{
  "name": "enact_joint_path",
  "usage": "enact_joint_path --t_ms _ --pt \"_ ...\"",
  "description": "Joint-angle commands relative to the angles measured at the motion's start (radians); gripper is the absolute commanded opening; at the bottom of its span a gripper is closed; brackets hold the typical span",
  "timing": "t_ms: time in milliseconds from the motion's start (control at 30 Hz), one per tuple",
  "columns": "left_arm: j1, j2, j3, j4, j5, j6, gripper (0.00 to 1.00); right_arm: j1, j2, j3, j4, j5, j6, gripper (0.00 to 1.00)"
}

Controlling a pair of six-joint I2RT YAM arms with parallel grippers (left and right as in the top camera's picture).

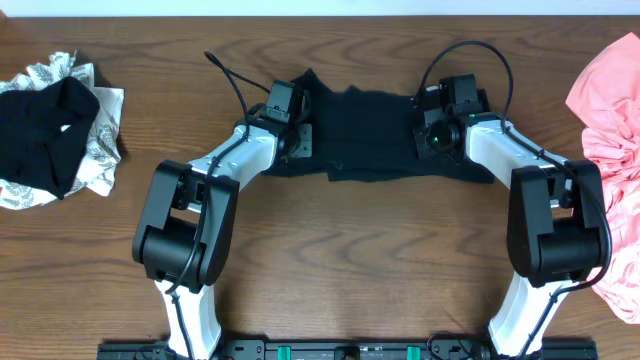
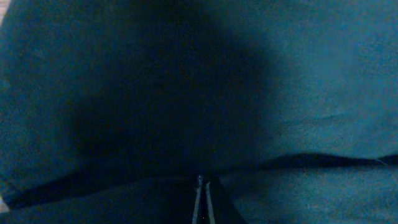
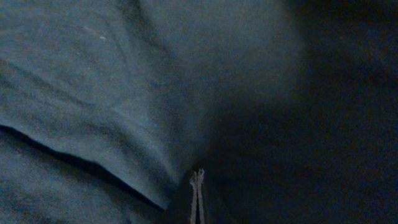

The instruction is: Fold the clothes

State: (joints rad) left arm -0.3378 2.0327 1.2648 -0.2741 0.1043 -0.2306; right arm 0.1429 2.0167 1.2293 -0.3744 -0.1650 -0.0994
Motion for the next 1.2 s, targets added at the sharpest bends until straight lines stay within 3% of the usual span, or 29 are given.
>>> enact_joint_path --t_ms 0,567,867,1000,1067,1167 --pt "-0.002 0.006 -0.004 -0.066 -0.013 0.016 0.06 0.009 0.031 -0.031 -0.049 0.019 -0.013 0.01" --pt "-0.002 -0.064 -0.004 -0.338 -0.011 -0.033 0.06 0.006 0.031 -0.031 -0.225 0.019 0.017 0.01" --pt "-0.002 -0.074 -0.004 -0.387 -0.011 -0.033 0.06 0.006 -0.001 -0.031 -0.237 0.027 0.062 0.02" --pt "-0.001 -0.114 -0.003 -0.33 -0.013 -0.032 0.09 0.004 -0.069 -0.011 -0.182 0.031 0.061 0.2" --pt "-0.001 -0.145 -0.003 -0.287 -0.012 -0.032 0.22 0.0 -0.105 0.016 -0.175 0.03 0.062 0.33" --pt "-0.001 -0.21 -0.001 -0.24 -0.012 -0.032 0.36 -0.009 -0.164 0.061 -0.192 0.031 0.081 0.42"
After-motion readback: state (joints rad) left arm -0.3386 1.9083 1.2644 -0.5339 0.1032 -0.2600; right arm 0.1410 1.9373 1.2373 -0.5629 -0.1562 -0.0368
